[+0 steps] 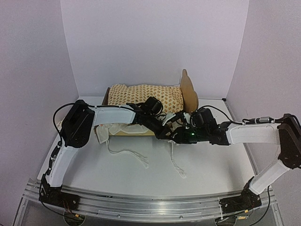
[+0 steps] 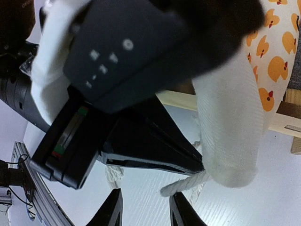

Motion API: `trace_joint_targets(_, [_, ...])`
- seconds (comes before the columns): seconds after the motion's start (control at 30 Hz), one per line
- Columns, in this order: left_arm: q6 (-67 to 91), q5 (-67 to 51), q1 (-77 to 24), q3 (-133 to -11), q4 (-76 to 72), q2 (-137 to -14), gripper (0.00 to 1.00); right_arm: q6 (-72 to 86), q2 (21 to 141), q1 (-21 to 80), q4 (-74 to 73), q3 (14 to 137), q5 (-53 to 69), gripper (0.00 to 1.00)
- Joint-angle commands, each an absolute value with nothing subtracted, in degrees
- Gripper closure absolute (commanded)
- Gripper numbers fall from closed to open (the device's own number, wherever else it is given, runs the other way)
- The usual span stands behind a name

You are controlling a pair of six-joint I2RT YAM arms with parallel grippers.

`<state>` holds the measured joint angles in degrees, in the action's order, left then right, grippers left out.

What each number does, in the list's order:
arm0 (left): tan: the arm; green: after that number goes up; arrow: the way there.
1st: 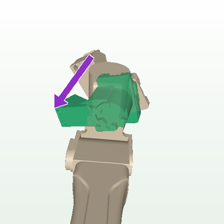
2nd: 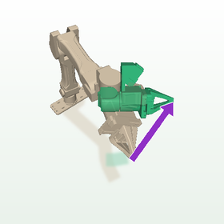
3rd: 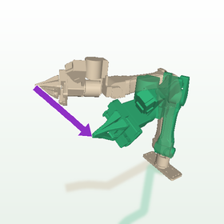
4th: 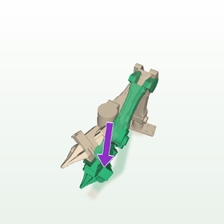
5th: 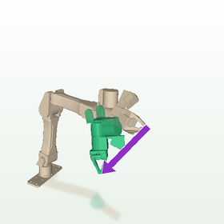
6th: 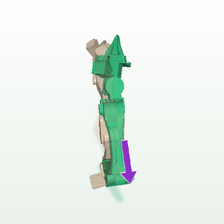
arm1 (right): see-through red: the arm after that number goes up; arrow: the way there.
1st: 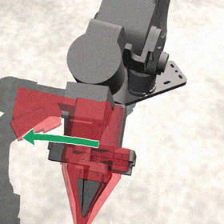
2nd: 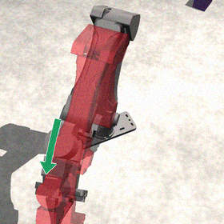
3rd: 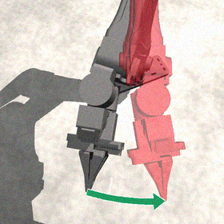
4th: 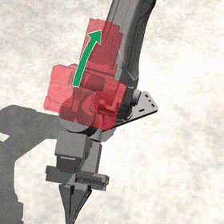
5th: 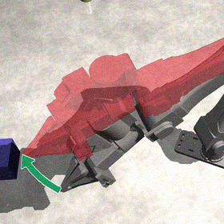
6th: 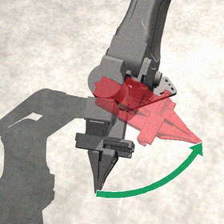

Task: Set up the pet bed

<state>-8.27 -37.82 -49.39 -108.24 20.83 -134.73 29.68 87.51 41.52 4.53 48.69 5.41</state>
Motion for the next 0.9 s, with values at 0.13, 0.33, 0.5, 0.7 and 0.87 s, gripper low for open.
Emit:
trace_joint_targets(0.13, [-12.94,-33.74,-50.05,-112.0,19.76,-140.8,1.0,25.45,87.87,41.6,-14.44,56.18,5.74,0.54])
trace_joint_targets(0.33, [-13.99,-33.42,-50.62,-111.04,19.12,-140.9,1.0,21.63,78.63,41.61,-18.6,55.01,6.79,0.25])
trace_joint_targets(0.5, [-15.44,-33.31,-50.54,-110.53,18.33,-140.3,1.0,13.79,68.59,41.3,-16.53,47.0,-0.55,0.3])
trace_joint_targets(0.7, [-15.22,-30.99,-50.65,-111.44,17.66,-140.38,1.0,16.54,64.03,33.51,-14.15,38.03,-9.08,0.47])
trace_joint_targets(0.87, [-15.26,-29.73,-50.63,-111.07,17.29,-140.3,1.0,18.48,75.26,32.52,-15.01,43.27,-16.35,0.54])
